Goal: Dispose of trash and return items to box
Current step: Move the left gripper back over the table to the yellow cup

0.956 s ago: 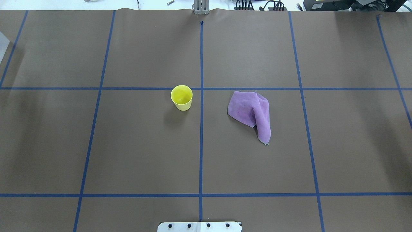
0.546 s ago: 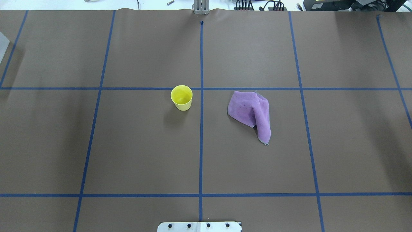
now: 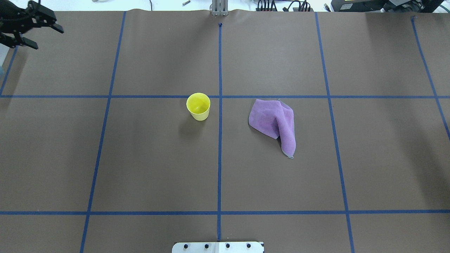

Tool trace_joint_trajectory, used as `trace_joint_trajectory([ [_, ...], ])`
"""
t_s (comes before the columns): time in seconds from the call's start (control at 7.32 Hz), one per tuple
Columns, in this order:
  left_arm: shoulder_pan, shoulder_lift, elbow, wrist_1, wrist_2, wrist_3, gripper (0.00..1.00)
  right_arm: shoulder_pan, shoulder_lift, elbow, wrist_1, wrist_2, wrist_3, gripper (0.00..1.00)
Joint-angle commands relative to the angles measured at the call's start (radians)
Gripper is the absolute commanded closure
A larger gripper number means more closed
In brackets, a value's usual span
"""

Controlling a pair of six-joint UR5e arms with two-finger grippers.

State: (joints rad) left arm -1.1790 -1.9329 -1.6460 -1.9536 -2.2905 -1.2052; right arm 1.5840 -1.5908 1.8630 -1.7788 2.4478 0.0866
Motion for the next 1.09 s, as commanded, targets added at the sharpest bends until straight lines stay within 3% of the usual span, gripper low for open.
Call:
trace_joint_trajectory([
  [0.0, 0.221, -0.064, -0.087, 0.12, 0.154, -0.107, 0.02, -0.005, 0.0, 0.01, -0.001, 0.007, 0.001, 0.0],
  [0.14, 0.352, -0.11, -0.086, 0.155, 0.243, -0.155, 0.02, -0.007, 0.0, 0.013, -0.001, 0.008, 0.001, 0.0],
  [0.27, 0.395, -0.164, -0.08, 0.207, 0.261, -0.166, 0.02, -0.007, -0.001, 0.018, -0.002, 0.01, 0.001, 0.0],
  [0.55, 0.427, -0.266, -0.051, 0.288, 0.26, -0.212, 0.02, -0.01, -0.001, 0.018, -0.002, 0.008, 0.001, 0.0],
  [0.68, 0.435, -0.317, 0.022, 0.28, 0.259, -0.253, 0.02, -0.012, -0.006, 0.013, -0.002, 0.008, 0.004, 0.0],
  [0.96, 0.49, -0.339, 0.066, 0.277, 0.261, -0.274, 0.02, -0.018, -0.009, 0.019, -0.002, 0.01, 0.019, 0.0],
])
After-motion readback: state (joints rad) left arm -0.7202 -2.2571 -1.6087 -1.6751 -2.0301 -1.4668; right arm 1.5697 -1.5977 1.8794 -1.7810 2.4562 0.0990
